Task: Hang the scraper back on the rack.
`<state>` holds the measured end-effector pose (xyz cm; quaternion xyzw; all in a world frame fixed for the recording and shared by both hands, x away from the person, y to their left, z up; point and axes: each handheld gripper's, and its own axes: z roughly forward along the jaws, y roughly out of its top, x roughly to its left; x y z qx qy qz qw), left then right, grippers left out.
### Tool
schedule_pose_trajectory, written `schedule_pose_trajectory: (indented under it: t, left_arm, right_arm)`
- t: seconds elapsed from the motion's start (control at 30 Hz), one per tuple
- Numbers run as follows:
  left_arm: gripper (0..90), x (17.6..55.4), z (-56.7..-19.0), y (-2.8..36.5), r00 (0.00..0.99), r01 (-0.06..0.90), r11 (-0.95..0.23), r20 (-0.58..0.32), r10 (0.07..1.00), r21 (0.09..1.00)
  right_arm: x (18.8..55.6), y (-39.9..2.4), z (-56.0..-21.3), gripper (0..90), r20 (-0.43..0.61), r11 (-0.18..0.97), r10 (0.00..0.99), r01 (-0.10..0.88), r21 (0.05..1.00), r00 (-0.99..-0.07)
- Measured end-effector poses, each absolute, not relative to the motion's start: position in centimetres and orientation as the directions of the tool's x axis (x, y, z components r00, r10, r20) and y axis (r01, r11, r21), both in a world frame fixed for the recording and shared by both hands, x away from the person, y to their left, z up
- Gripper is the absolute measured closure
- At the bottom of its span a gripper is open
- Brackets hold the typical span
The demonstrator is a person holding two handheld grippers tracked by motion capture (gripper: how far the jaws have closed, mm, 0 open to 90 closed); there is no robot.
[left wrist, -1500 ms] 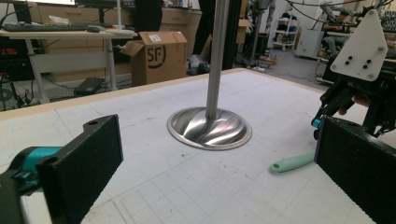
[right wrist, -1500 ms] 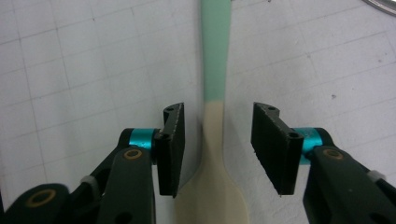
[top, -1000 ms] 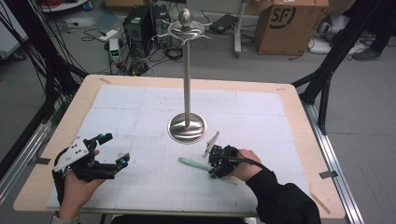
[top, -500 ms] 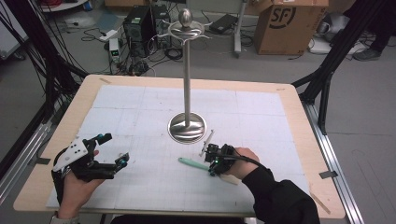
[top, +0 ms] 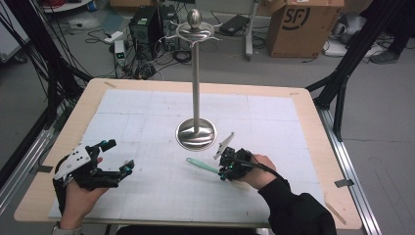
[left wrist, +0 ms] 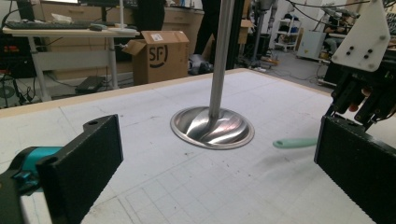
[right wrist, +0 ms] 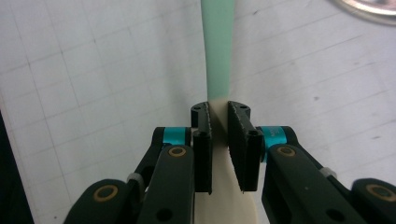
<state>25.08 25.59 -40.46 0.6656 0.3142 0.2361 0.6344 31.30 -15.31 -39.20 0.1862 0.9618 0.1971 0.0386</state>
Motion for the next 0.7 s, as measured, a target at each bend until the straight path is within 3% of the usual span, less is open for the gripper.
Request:
schedule_pose_trajectory:
  t: [0.3, 0.7]
  left_arm:
    - [1.8, 25.0, -40.4, 25.5, 0.692, 0.112, 0.002, -0.079, 0.718, 0.994]
    - [1.7, 25.0, -40.4, 25.6, 0.691, 0.107, 0.005, -0.078, 0.718, 0.994]
  right_arm:
    - [31.5, -17.8, -38.2, 80.4, 0.037, 0.746, 0.423, 0.371, 0.553, -0.905]
    - [31.5, -19.7, -37.2, 80.3, 0.04, 0.609, 0.451, 0.34, 0.716, -0.892]
